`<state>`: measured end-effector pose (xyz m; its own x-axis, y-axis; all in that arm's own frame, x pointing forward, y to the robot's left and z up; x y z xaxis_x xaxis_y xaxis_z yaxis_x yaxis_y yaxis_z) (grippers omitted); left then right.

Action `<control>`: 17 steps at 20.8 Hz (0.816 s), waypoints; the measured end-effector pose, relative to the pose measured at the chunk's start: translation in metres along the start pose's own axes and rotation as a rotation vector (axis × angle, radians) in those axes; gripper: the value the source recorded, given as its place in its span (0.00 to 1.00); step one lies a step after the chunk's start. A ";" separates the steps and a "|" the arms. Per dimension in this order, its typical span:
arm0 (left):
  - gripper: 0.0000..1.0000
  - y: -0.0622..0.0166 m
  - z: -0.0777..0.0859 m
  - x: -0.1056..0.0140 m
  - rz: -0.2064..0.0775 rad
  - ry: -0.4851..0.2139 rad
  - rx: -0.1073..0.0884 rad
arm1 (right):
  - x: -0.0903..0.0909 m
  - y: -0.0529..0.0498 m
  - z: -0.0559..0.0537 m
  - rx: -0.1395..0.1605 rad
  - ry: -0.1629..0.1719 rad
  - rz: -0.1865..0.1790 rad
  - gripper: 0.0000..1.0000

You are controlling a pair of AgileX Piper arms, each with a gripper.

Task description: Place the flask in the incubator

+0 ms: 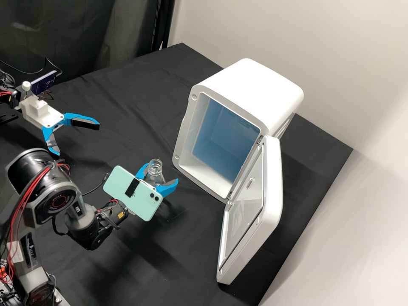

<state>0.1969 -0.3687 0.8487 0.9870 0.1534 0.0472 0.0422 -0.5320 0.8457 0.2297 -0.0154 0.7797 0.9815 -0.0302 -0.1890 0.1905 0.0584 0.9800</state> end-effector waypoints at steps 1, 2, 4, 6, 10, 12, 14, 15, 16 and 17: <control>1.00 0.0000 0.000 0.000 0.000 0.000 0.000 | -0.001 0.002 0.000 0.000 -0.002 0.010 0.00; 1.00 0.0000 0.000 0.000 0.000 0.000 0.000 | -0.001 0.003 0.001 0.000 -0.005 0.015 0.00; 1.00 0.0000 0.000 0.000 0.000 0.000 0.000 | -0.002 0.006 0.004 0.002 -0.016 0.028 0.00; 1.00 -0.0001 0.000 0.000 0.000 -0.002 0.000 | -0.004 0.012 0.005 0.001 -0.023 0.053 0.00; 1.00 -0.0003 0.002 0.000 -0.002 -0.008 0.001 | -0.006 0.018 0.006 0.000 -0.025 0.079 0.00; 1.00 -0.0003 0.002 0.000 -0.002 -0.008 0.001 | -0.006 0.018 0.006 0.000 -0.025 0.079 0.00; 1.00 -0.0003 0.002 0.000 -0.002 -0.008 0.001 | -0.006 0.018 0.006 0.001 -0.025 0.079 0.00; 1.00 -0.0003 0.002 0.000 -0.002 -0.008 0.001 | -0.006 0.018 0.006 0.001 -0.025 0.079 0.00; 1.00 -0.0003 0.002 0.000 -0.002 -0.008 0.001 | -0.006 0.018 0.006 0.001 -0.025 0.079 0.00; 1.00 -0.0003 0.002 0.000 -0.002 -0.008 0.001 | -0.006 0.018 0.006 0.001 -0.025 0.079 0.00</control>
<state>0.1976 -0.3699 0.8476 0.9882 0.1475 0.0413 0.0441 -0.5322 0.8455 0.2267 -0.0201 0.7985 0.9927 -0.0508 -0.1095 0.1125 0.0604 0.9918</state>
